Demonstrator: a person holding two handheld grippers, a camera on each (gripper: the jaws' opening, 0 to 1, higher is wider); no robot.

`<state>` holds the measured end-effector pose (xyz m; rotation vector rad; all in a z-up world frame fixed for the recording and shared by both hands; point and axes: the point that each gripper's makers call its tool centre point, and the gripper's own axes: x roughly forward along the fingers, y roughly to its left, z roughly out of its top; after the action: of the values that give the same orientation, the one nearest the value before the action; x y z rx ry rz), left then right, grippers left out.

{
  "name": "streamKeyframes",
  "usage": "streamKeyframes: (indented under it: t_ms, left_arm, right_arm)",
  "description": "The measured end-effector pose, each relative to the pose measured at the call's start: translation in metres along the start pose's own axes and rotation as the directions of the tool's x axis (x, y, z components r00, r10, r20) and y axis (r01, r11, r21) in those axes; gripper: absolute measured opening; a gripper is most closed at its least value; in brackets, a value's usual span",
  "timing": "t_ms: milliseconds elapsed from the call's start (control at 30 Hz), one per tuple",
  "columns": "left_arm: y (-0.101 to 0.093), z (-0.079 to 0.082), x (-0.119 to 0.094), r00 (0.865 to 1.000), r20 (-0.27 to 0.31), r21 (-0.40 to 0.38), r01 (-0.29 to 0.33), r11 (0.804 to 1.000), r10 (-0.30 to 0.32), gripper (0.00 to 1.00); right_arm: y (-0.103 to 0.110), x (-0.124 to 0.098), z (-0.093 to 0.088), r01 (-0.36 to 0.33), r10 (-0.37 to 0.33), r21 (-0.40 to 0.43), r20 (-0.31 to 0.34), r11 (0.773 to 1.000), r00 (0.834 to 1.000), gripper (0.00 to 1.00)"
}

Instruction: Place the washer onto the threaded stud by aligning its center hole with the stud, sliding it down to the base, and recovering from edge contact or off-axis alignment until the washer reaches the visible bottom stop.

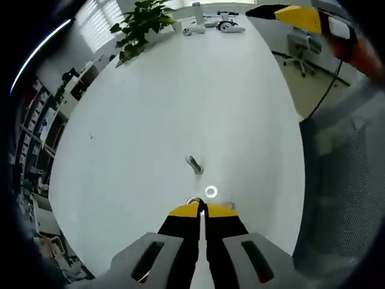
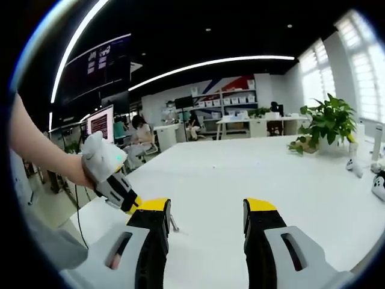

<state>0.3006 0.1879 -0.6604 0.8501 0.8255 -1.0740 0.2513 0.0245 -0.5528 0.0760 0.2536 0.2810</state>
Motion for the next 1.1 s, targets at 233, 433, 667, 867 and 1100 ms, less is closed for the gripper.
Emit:
streamKeyframes:
  t_ms: [233,433,667,867,1100]
  left_arm:
    - [0.007,0.022,0.008,1.000,0.025,0.020,0.009,1.000,-0.010,0.00]
    - [0.006,0.032,0.019,0.999,0.040,0.030,0.019,0.999,-0.020,0.00]
    - [0.003,0.037,0.028,0.999,0.021,0.058,0.029,0.998,-0.030,0.00]
    - [0.002,0.039,0.032,0.999,0.011,0.067,0.036,0.997,-0.036,0.00]
    - [0.000,0.035,0.037,0.999,-0.026,0.095,0.031,0.995,-0.029,0.00]
  right_arm:
    - [-0.003,0.001,-0.001,0.011,-0.011,0.006,-0.002,1.000,1.000,0.51]
    - [-0.001,0.001,-0.001,0.007,-0.007,0.011,-0.003,1.000,1.000,0.51]
    - [-0.006,0.000,0.000,0.017,-0.017,0.023,0.003,1.000,1.000,0.51]
    - [-0.005,0.001,0.000,0.009,-0.009,0.028,0.004,1.000,1.000,0.51]
    - [-0.003,0.001,-0.001,0.002,-0.002,0.034,0.005,0.999,1.000,0.51]
